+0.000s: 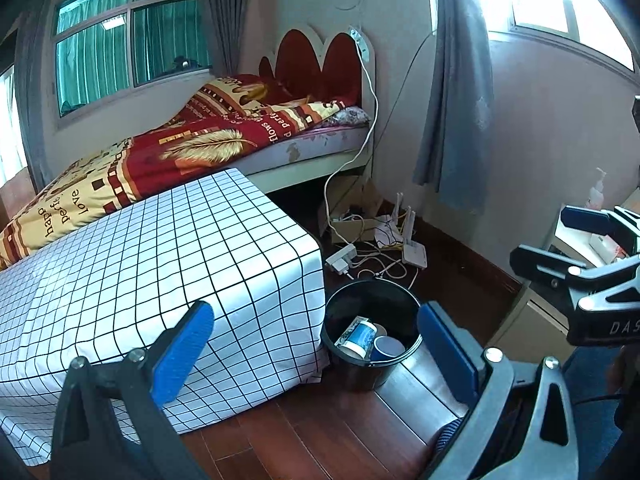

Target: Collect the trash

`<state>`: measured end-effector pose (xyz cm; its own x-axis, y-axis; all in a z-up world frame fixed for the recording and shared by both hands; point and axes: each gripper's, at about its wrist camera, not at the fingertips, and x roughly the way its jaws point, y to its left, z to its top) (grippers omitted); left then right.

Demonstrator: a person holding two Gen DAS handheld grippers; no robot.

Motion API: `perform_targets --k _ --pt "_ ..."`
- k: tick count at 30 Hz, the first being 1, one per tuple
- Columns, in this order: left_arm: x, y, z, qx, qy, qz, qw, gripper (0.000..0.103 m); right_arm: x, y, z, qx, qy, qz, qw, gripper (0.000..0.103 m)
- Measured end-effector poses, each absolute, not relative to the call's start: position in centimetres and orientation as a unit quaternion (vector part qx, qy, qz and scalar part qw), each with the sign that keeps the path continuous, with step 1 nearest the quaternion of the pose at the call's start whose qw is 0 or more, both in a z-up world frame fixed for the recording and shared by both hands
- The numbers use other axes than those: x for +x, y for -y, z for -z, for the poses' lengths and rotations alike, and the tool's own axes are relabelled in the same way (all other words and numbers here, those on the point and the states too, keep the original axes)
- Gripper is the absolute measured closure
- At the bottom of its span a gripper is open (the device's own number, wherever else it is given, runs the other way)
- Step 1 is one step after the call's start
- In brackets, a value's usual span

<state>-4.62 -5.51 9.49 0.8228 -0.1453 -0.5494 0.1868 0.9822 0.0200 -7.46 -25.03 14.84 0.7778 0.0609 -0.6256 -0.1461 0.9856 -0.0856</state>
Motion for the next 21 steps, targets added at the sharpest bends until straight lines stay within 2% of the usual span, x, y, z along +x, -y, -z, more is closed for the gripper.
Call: perform_targets --k 21 --pt "-4.76 5.42 -9.73 0.036 -0.283 0.087 0.955 0.001 -7.42 24.92 -14.76 -0.064 -0.328 -0.055 0.941 0.000"
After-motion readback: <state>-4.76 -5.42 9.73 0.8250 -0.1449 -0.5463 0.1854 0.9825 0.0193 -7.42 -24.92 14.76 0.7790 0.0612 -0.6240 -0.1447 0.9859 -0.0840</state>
